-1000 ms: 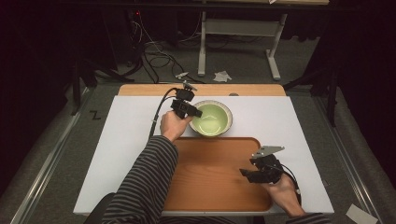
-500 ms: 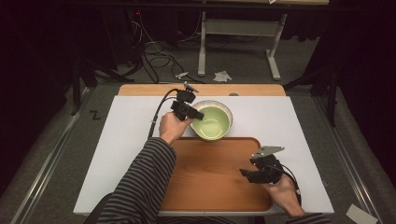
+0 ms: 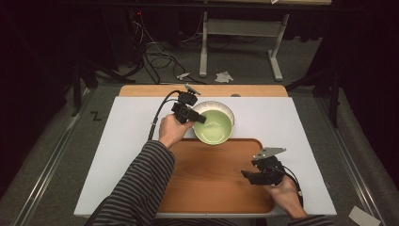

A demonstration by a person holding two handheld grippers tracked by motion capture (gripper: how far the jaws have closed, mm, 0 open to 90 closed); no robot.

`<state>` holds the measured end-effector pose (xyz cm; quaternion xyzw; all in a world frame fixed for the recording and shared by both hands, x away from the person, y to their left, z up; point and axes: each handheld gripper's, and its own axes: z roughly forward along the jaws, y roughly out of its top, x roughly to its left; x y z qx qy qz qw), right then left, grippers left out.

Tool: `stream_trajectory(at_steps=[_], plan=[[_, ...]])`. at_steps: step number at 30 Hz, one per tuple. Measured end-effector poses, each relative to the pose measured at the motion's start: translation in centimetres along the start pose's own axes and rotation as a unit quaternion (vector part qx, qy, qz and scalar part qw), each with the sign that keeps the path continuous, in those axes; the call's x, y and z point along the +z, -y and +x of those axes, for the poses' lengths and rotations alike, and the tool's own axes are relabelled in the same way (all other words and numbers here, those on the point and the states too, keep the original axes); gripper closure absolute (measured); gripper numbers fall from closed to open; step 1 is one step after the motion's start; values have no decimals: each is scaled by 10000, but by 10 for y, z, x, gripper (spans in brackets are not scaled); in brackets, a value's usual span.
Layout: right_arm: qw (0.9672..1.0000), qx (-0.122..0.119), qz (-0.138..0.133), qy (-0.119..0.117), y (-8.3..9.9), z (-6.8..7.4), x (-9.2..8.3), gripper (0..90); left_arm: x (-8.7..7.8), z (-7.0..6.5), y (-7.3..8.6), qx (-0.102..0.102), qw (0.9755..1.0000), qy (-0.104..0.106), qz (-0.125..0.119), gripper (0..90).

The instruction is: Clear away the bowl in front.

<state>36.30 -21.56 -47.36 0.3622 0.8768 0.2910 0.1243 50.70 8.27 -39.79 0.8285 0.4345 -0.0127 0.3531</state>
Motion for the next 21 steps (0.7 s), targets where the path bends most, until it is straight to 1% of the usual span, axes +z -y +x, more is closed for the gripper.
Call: stream_trajectory(at_steps=[5, 7, 8, 11, 14, 16, 21], plan=[[10000, 3, 18, 5, 0, 0, 0, 427, 0, -1, 3, 29, 10000, 44, 58, 829], [10000, 24, 1, 6, 0, 0, 0, 427, 0, -1, 6, 60, 9999, 44, 127, 829], [10000, -3, -5, 2, 0, 0, 0, 427, 0, -1, 7, 82, 9998, 49, 156, 829], [10000, -19, -6, 6, 0, 0, -1, 427, -1, -2, 10, 42, 9999, 94, 131, 829], [10000, 9, 2, 8, 0, 0, -1, 427, -3, -1, 12, 51, 9998, 127, 155, 829], [10000, 14, -1, 13, 0, 0, 0, 427, -4, -3, 13, 104, 9997, 110, 186, 829], [10000, 3, 8, 14, 0, 0, -1, 427, -6, -6, 16, 101, 9997, 196, 136, 829]])
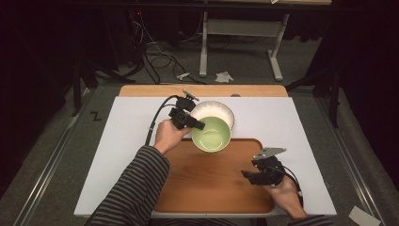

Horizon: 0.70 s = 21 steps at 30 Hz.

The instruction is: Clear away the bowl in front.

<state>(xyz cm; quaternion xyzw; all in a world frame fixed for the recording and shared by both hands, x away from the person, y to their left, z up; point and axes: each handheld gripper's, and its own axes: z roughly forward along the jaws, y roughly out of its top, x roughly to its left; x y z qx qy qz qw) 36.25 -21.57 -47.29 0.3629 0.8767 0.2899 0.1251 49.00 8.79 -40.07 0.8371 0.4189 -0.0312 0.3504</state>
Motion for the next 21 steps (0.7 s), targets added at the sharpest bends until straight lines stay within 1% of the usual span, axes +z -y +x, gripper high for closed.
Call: stream_trajectory(at_steps=[1, 5, 8, 11, 14, 17, 21], plan=[[10000, -3, -5, -3, 0, 0, 0, 427, -1, -1, 1, 53, 10000, 19, 32, 829], [10000, -2, 7, -5, 0, 0, 1, 427, -1, -4, 3, 110, 9999, 7, 62, 829], [10000, -10, -3, 1, 0, 0, 1, 427, -1, -4, 5, 84, 10000, 34, 38, 828], [10000, 14, -12, -3, 0, 0, 1, 427, -2, -5, 7, 133, 9999, 46, 65, 828], [10000, 8, 20, -30, 0, 0, 1, 427, -2, -6, 10, 129, 9998, 93, 76, 828], [10000, 11, 11, -17, 0, 1, 1, 427, -3, -8, 11, 177, 9998, 33, 97, 828], [10000, 17, 9, -16, 0, 0, 1, 427, -4, -10, 15, 178, 9997, 129, 62, 828]])
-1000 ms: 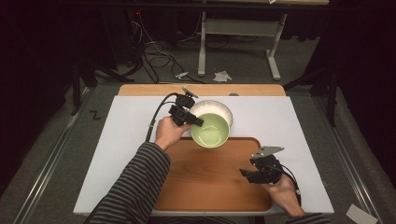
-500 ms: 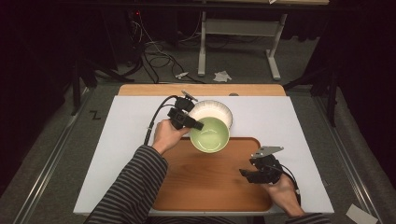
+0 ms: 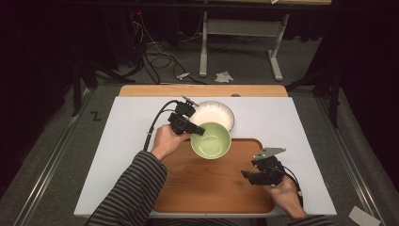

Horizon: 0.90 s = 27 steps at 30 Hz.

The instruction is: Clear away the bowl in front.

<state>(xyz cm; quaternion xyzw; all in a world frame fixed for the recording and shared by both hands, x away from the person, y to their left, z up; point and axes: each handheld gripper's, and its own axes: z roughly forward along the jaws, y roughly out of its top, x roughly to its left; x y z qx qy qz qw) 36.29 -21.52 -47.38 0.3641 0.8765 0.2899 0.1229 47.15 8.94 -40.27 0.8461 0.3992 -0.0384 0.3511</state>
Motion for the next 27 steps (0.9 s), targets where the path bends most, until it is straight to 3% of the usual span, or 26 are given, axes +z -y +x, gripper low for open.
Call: stream_trajectory(at_steps=[27], plan=[[10000, -12, -26, 5, -1, 0, 0, 427, -13, -3, 33, -114, 9999, 44, -106, 828]])
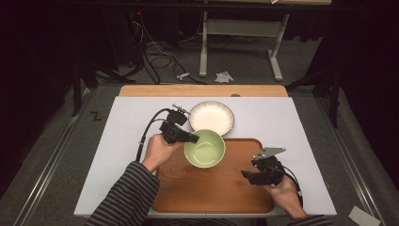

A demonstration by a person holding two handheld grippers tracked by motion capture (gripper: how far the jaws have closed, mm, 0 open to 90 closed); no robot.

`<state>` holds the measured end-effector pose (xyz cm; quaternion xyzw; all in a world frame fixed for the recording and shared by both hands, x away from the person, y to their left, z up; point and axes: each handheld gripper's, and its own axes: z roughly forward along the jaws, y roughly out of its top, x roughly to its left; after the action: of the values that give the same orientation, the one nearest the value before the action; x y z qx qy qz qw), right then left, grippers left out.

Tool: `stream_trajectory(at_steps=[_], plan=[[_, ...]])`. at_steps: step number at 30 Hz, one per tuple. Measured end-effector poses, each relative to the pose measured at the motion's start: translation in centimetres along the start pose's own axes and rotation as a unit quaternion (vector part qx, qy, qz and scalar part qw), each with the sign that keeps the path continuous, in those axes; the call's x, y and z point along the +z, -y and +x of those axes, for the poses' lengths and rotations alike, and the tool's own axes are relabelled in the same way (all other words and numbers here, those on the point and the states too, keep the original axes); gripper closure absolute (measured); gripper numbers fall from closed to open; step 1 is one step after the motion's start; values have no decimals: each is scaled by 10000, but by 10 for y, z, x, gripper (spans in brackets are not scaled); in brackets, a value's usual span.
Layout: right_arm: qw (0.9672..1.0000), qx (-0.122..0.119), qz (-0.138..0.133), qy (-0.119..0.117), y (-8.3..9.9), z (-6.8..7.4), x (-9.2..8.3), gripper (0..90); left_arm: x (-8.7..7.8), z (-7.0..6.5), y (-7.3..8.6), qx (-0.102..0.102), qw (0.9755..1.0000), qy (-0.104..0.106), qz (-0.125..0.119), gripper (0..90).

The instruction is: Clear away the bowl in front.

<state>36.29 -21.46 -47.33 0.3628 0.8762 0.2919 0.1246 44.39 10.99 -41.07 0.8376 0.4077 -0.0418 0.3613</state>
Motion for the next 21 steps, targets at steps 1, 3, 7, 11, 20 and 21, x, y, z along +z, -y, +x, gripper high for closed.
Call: stream_trajectory(at_steps=[1, 3, 7, 11, 20, 21], plan=[[10000, 1, 9, 4, 0, 0, 0, 427, 0, 0, 1, -7, 10000, 5, 6, 828], [10000, 1, 6, -11, 0, 0, 0, 427, 1, 1, 3, -13, 10000, -14, 17, 827], [10000, 9, 10, 10, 0, 0, 0, 426, 3, 1, 7, -36, 10000, 25, 32, 828], [10000, 23, 18, -3, 0, 0, 0, 426, 9, 0, 11, -25, 9999, 5, 101, 827], [10000, 31, 6, -5, 0, 0, 0, 426, 23, 0, 13, -22, 9998, -49, 213, 827], [10000, 17, 16, 8, 0, 0, 0, 427, 25, 0, 14, -46, 9997, -58, 221, 827]])
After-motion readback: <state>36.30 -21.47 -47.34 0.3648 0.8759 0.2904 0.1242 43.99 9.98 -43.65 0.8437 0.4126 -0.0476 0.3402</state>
